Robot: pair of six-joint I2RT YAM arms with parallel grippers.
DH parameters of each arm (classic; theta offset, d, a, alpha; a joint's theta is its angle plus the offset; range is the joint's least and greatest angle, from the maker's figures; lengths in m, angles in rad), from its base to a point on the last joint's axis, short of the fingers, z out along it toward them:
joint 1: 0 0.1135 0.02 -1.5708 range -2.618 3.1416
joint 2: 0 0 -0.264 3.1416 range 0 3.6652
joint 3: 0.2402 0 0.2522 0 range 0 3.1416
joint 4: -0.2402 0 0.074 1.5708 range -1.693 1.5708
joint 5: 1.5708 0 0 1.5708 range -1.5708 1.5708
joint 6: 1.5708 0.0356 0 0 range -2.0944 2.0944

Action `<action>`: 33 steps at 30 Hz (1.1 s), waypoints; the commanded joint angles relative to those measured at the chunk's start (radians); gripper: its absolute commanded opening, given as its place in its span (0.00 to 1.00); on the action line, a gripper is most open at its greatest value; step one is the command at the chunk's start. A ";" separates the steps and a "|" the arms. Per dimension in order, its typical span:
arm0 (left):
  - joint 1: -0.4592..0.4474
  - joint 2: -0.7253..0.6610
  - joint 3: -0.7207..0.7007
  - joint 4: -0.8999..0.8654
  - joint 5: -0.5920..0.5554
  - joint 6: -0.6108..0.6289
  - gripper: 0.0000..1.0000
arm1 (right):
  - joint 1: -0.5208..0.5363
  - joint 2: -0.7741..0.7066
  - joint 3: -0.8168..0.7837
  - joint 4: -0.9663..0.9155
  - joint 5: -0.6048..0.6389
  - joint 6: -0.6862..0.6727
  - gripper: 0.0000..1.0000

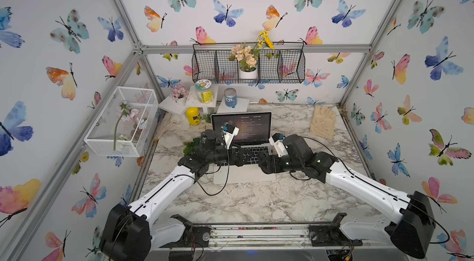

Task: Remove the wireless mouse receiver from the laptop
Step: Pick up the mouse from the center of the board.

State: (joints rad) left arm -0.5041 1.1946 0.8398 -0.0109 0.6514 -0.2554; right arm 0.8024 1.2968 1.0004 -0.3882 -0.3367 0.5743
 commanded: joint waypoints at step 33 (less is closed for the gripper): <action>0.114 -0.105 0.116 -0.436 0.647 1.282 0.73 | -0.078 0.241 -0.016 0.765 -1.098 0.193 0.47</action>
State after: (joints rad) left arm -0.3840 1.0775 0.9386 -0.3855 1.2304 0.9512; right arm 0.7162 1.5337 0.9447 0.3462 -1.3872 0.7635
